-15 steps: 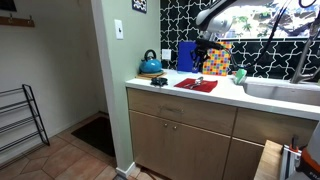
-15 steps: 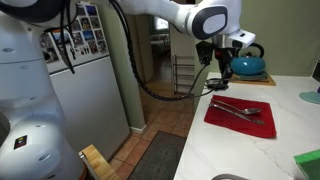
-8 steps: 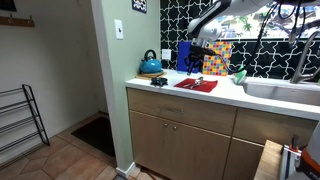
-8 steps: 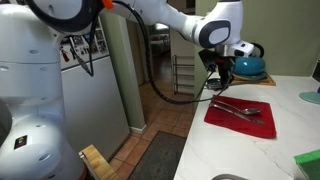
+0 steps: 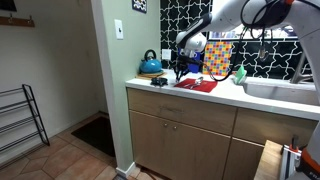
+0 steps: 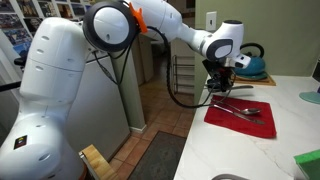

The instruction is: Remove the knife at the far right and use it to slide the towel slightly to the right then place it on the worktop on the left side of the towel, pick up the remaining knife on the towel and place it next to the one on the worktop

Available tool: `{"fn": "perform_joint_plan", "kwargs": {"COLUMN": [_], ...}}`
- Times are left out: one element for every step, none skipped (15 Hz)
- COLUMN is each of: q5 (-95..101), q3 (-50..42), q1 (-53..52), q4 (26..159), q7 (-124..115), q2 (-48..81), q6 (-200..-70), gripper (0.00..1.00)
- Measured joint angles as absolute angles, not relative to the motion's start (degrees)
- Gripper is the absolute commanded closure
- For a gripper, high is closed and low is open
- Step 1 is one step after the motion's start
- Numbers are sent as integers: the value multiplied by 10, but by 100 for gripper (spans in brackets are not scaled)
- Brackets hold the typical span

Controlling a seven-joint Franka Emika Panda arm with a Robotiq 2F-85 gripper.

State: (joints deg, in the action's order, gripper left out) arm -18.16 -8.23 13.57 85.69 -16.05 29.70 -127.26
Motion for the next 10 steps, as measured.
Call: {"fn": "perform_joint_plan", "kwargs": {"q5": [-183,-186,-191,-195,-198,-200,-201,-201,-201,-201], "q3": [-81,-80,-78,-77,-75,-75,-74,-73,-73,-73], "q1": [137,140,143,145,148,150,151,152,152,152], "q4": [841,826,813,800,789,778,768,760,752,746], "q7": [-162,-164,-167,-169,-172,-177,-182,-189,-194,-201], "q2": [312,325,337,348,357,366,374,381,387,392], "q6": [-1272,-1270,-1269,-1266,-1263,-1259,-1256,-1254,-1253,-1251], "gripper": [95,95,95,95,95,95,95,95,95,95]}}
